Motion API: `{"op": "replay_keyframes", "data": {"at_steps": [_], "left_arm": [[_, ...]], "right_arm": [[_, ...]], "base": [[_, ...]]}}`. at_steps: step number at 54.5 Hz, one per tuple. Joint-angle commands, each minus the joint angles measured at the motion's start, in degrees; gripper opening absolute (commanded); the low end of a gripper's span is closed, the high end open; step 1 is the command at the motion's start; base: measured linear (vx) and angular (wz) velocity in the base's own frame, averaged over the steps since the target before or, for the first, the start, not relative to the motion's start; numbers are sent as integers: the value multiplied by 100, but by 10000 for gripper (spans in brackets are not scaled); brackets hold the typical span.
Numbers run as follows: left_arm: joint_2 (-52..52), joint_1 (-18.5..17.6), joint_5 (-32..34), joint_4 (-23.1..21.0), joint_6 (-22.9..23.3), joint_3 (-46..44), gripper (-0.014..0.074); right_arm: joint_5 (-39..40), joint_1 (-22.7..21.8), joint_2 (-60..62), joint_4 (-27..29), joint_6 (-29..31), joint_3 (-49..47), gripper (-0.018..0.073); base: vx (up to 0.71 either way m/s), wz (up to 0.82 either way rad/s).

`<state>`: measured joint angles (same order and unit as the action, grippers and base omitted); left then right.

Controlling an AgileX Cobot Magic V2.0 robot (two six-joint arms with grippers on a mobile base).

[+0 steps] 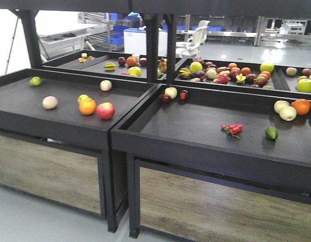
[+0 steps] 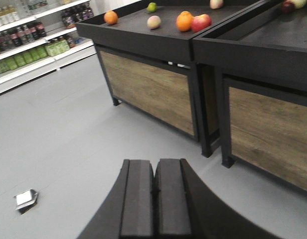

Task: Pick snacks and fruit into basket
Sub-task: 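Drive up to the fruit table with the red chili peppers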

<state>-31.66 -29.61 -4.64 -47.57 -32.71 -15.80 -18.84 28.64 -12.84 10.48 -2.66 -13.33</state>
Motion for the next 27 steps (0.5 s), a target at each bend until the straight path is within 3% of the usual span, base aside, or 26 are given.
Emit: {"op": "replay_keyframes", "data": {"at_steps": [1, 27], "left_arm": [[3, -2, 328, -62, 38, -151, 2], [3, -2, 328, -62, 38, -151, 2]], "right_arm": [[440, -28, -45, -14, 45, -178, -8], [440, -28, -45, -14, 45, -178, -8]], "base": [[27, -26], [27, -31]]}}
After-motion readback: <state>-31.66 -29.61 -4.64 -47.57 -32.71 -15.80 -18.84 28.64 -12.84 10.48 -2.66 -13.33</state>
